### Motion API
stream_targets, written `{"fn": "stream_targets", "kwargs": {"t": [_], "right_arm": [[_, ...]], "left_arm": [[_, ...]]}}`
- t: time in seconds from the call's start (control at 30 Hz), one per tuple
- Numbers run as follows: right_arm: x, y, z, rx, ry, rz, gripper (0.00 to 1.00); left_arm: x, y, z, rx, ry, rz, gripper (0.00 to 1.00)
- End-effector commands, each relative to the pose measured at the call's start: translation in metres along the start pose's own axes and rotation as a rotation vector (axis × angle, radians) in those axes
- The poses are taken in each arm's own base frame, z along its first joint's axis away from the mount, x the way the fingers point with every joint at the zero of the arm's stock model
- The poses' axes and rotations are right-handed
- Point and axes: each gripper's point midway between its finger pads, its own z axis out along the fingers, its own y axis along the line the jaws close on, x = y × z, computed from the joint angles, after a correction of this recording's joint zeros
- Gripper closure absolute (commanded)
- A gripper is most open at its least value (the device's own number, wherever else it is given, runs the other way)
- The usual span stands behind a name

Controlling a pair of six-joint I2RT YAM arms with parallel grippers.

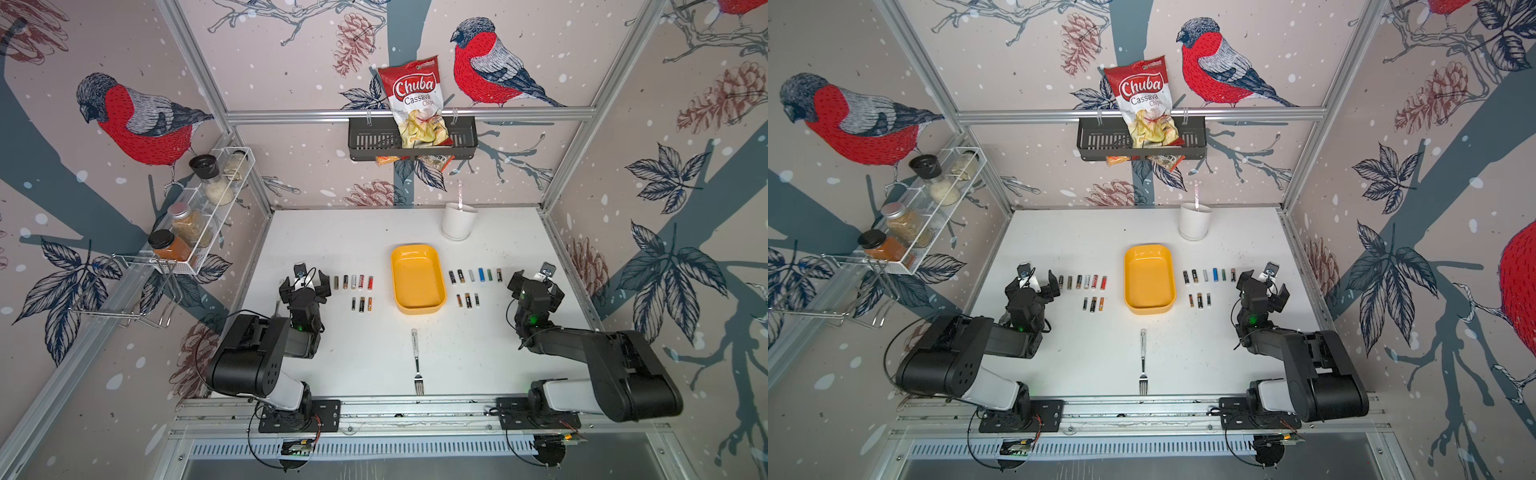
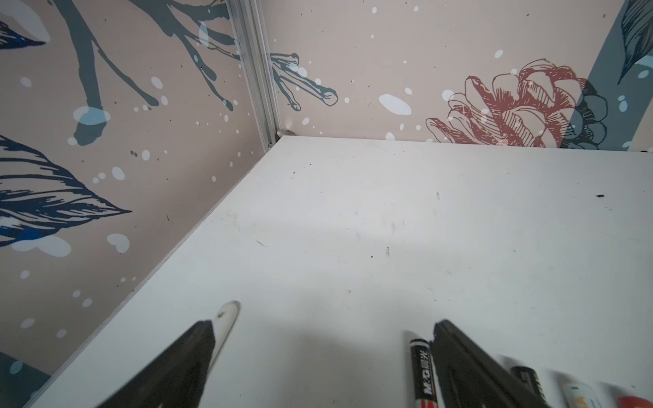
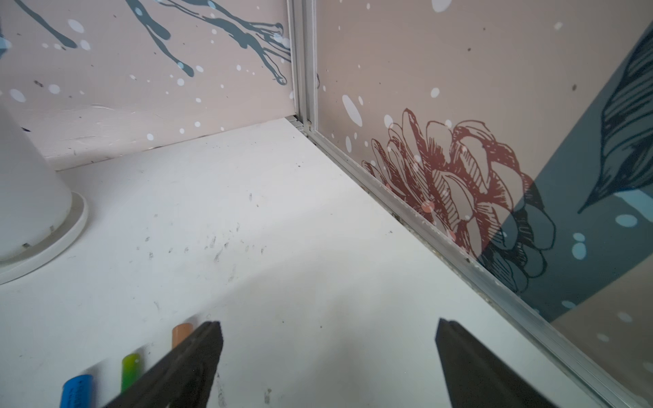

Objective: Take the batteries out of the storage box
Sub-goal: Reset both arms

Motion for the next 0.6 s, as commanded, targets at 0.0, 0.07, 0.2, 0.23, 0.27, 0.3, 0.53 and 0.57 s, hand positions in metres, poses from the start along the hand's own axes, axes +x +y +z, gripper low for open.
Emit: {"fn": "stream_targets", "kwargs": {"t": [0.0,0.07,0.2,0.23,0.27,0.3,0.53,0.57], "right_arm": [[-0.034,0.009,-0.009,-0.086,-0.208,0.046,0.00],[-0.035,0.003,-0.015,-0.093,-0.231,0.075,0.00],[-0.027,0.010,-0.003,-0.123,-0.198,0.055,0.00],[-0.022,0.010,0.000,-0.125,-0.158,0.059,0.00],[-0.019,0.010,0.002,-0.127,-0.133,0.063,0.00],[-0.023,0.008,-0.001,-0.122,-0.168,0.064,0.00],[-0.021,0.009,0.005,-0.120,-0.143,0.064,0.00],[-0.023,0.010,0.004,-0.122,-0.151,0.064,0.00]], "left_arm": [[-0.019,-0.002,0.000,0.019,-0.081,-0.046,0.02],[-0.018,-0.003,0.001,0.023,-0.063,-0.045,0.02],[-0.019,-0.002,0.002,0.014,-0.068,-0.045,0.01],[-0.018,-0.002,0.002,0.016,-0.065,-0.044,0.02],[-0.018,-0.003,0.002,0.016,-0.060,-0.045,0.02],[-0.019,-0.002,0.002,0.015,-0.069,-0.045,0.01],[-0.018,-0.002,0.002,0.015,-0.061,-0.045,0.02],[-0.019,-0.002,0.002,0.016,-0.065,-0.044,0.01]]}}
